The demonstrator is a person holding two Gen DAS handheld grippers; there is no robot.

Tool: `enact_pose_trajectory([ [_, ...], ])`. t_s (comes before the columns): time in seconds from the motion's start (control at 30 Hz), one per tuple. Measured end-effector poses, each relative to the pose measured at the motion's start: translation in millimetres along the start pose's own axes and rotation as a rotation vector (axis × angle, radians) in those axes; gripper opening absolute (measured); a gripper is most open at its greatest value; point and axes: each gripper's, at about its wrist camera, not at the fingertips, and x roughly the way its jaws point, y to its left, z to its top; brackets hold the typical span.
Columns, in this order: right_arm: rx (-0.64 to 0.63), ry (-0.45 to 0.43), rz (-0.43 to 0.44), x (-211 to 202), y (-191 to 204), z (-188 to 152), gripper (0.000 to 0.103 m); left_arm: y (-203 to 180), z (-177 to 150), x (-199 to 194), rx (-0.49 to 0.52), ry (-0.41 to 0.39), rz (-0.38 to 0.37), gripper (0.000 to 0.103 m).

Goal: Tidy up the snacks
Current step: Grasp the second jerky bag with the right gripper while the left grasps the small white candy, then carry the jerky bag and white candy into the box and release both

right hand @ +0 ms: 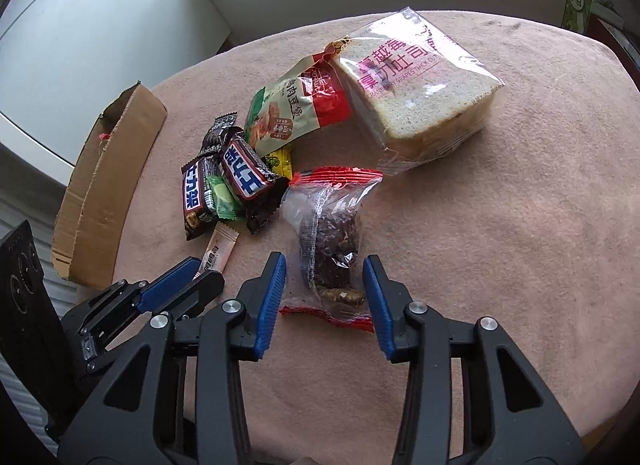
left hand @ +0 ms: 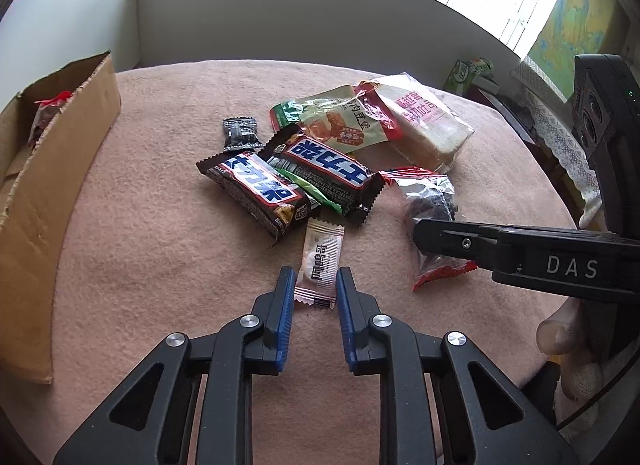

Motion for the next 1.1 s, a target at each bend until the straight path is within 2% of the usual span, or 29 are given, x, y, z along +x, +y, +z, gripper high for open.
enact_pose_trajectory([
  [0.23,0.012,-0.007,0.026,-8,-4,-9,0.040,7,-12,-13,-0.021,-0.011,-0.008,0.019],
  [0.53,-0.002,-0.069,0.062,-39,6,-15,0.040,30,-19,-39,-0.096,-0.053,-0.012,0.019],
  [0.87,-0.141,-0.150,0.114,-67,72,3,0.040,74,-15,-105,-0.170,-0.205,0.041,0.019],
  [1.1,-0.238,-0.161,0.166,-62,131,17,0.040,132,-15,-142,-0.266,-0.290,0.146,0.019],
])
